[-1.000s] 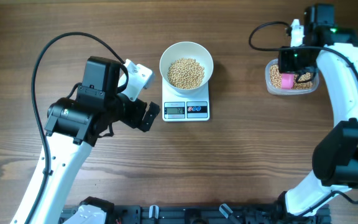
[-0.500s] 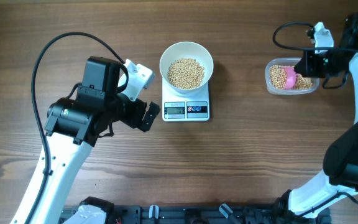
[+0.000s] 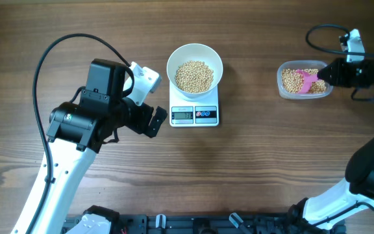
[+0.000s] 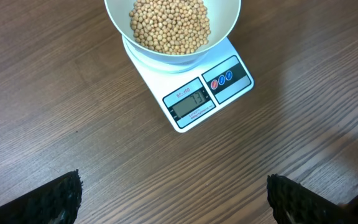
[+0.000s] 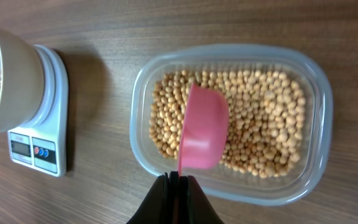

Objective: Scoop item into bowl and weigh 150g on scale

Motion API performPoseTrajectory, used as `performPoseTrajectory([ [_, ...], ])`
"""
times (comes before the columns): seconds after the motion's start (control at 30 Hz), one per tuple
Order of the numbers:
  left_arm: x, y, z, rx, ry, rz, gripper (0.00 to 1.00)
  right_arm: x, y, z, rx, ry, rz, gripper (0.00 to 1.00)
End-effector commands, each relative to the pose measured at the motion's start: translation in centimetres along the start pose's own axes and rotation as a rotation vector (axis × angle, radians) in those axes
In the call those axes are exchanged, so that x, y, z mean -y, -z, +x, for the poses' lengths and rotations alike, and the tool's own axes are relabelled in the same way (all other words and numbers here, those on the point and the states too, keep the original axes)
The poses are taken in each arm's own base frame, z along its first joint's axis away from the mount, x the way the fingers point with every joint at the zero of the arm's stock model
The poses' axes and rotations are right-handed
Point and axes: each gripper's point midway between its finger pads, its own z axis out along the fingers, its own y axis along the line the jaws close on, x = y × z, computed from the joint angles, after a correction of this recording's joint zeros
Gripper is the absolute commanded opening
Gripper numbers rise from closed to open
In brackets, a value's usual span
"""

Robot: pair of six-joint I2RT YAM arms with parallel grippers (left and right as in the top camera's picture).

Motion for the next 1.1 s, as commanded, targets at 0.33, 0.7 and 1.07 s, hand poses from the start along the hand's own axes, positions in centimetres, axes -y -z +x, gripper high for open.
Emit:
performPoseTrajectory([
  [0.33, -0.1, 0.3, -0.4, 0.014, -0.015, 0.0, 1.0, 0.8, 0.6, 0.6, 0.111, -0.086, -0.168, 0.04],
  [0.7, -0.1, 0.3, -0.4, 0.014, -0.015, 0.0, 1.0, 2.6, 3.2, -0.1, 0.236, -0.141, -0.231, 0.04],
  [1.07, -0.1, 0.3, -0.4, 0.014, -0.015, 0.0, 1.0, 1.4, 6.0, -1.6, 0.383, -0.16, -0.406, 0.04],
])
